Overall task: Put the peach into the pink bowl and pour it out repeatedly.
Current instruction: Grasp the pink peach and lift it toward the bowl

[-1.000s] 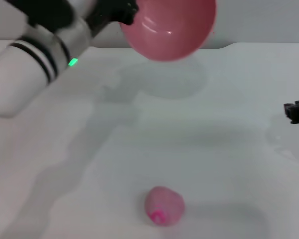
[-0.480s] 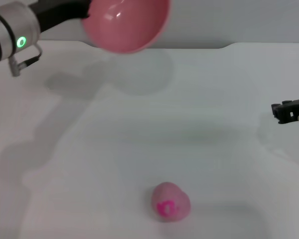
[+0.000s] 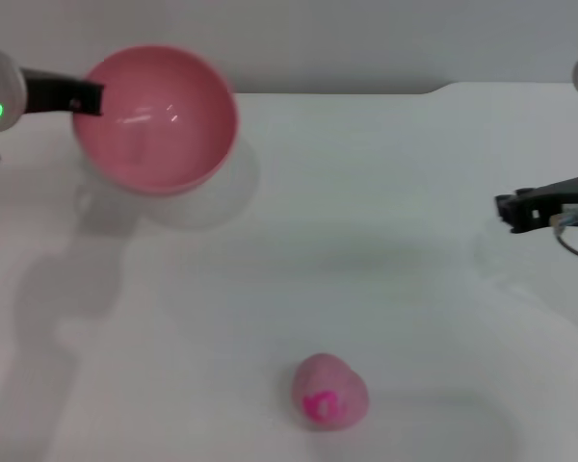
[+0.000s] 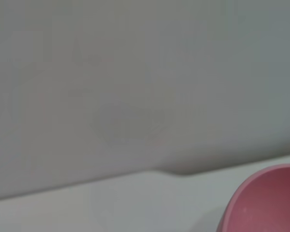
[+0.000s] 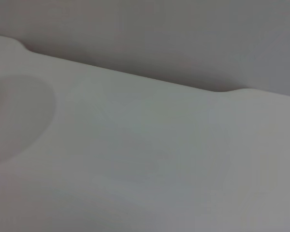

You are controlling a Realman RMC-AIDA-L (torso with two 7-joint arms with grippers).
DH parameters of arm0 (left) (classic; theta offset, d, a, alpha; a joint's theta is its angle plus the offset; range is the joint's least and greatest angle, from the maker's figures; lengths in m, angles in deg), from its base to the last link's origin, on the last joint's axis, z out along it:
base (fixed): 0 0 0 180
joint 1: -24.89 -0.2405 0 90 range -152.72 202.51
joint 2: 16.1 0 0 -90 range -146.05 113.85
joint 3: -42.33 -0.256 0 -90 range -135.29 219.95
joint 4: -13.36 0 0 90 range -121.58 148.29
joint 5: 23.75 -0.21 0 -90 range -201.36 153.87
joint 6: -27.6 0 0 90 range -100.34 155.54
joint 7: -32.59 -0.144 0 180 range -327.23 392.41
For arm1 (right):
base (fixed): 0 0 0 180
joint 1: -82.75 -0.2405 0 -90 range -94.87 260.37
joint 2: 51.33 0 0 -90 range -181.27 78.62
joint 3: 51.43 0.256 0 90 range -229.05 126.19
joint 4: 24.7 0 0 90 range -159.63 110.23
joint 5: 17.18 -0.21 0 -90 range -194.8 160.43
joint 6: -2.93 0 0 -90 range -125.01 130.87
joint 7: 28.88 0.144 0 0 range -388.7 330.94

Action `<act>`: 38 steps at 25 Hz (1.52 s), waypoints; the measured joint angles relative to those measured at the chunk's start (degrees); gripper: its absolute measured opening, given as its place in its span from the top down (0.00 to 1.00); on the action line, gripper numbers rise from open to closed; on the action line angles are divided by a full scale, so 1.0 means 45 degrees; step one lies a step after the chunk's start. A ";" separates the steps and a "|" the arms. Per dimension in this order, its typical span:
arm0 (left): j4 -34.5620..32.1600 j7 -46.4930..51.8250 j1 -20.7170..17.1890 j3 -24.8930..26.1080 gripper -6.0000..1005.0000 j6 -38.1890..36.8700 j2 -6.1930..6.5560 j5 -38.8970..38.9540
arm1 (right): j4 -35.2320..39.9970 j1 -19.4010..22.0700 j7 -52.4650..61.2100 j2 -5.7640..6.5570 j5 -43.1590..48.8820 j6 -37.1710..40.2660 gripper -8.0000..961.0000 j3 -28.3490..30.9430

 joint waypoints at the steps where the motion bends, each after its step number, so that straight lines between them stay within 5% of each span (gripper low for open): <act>1: 0.0289 0.0183 0.0007 -0.0012 0.95 0.0568 0.0004 -0.0377 | 0.0000 -0.0057 -0.0033 0.0015 -0.0307 -0.0065 0.78 0.0030; 9: 0.1388 0.0316 -0.0050 -0.0095 0.95 0.2064 0.0038 -0.0760 | -0.0037 -0.0780 0.0019 0.0018 -0.1485 -0.0239 0.78 -0.0893; 16: 0.1225 0.0359 0.0107 -0.0344 0.95 0.2110 0.0015 -0.0798 | 0.0665 -0.2106 0.0874 -0.0017 -0.1952 -0.0022 0.53 -0.3096; 25: 0.0782 0.0372 0.0237 -0.0259 0.95 0.2058 0.0033 -0.0829 | 0.0808 -0.1887 0.1445 -0.0025 -0.2259 -0.0019 0.37 -0.3854; 38: 0.0350 0.0372 0.0482 -0.0263 0.95 0.1763 0.0056 -0.0842 | 0.1892 -0.1964 0.1462 -0.0026 -0.2966 -0.0023 0.37 -0.4357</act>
